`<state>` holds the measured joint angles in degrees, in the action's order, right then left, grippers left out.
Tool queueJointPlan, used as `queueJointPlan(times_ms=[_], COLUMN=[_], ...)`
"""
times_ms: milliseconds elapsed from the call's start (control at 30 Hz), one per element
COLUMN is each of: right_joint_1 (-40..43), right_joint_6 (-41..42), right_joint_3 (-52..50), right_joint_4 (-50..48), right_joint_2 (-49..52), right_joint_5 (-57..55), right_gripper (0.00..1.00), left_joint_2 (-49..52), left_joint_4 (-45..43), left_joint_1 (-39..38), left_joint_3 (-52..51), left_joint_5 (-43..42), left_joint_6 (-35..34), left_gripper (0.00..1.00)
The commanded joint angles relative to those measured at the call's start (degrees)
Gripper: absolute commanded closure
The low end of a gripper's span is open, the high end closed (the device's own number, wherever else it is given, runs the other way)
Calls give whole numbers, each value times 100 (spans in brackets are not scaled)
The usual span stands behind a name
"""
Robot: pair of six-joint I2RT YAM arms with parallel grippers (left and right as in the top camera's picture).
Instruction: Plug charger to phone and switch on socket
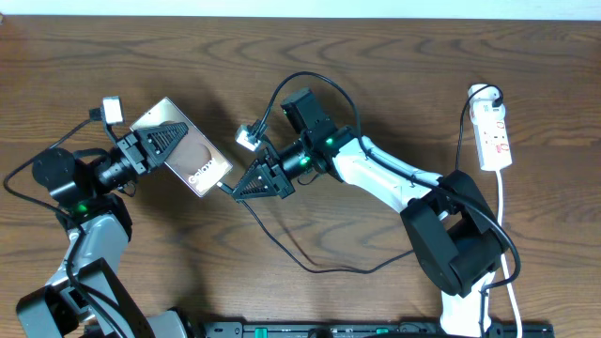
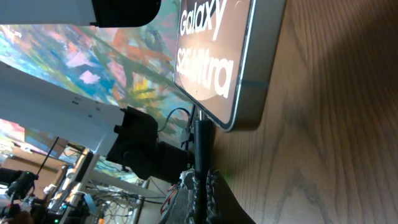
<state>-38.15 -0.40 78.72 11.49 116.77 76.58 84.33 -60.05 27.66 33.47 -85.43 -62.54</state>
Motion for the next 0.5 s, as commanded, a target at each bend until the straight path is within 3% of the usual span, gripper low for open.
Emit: queueJointPlan(times_ms=[0,467], right_joint_1=[13,2], right_joint_6=[39,181], right_joint_3=[11,11], right_joint_4=[-13,-85], right_joint_2=[-39,-39], right_joint_5=[162,101], right_gripper=[99,99], left_joint_2=[-31,-31], left_joint_4=[-50,-50], left_joint_1=[13,13], left_joint_3=[50,50], left_joint_5=[-96,-116], left_joint_6=[103,98], left_gripper=[92,93])
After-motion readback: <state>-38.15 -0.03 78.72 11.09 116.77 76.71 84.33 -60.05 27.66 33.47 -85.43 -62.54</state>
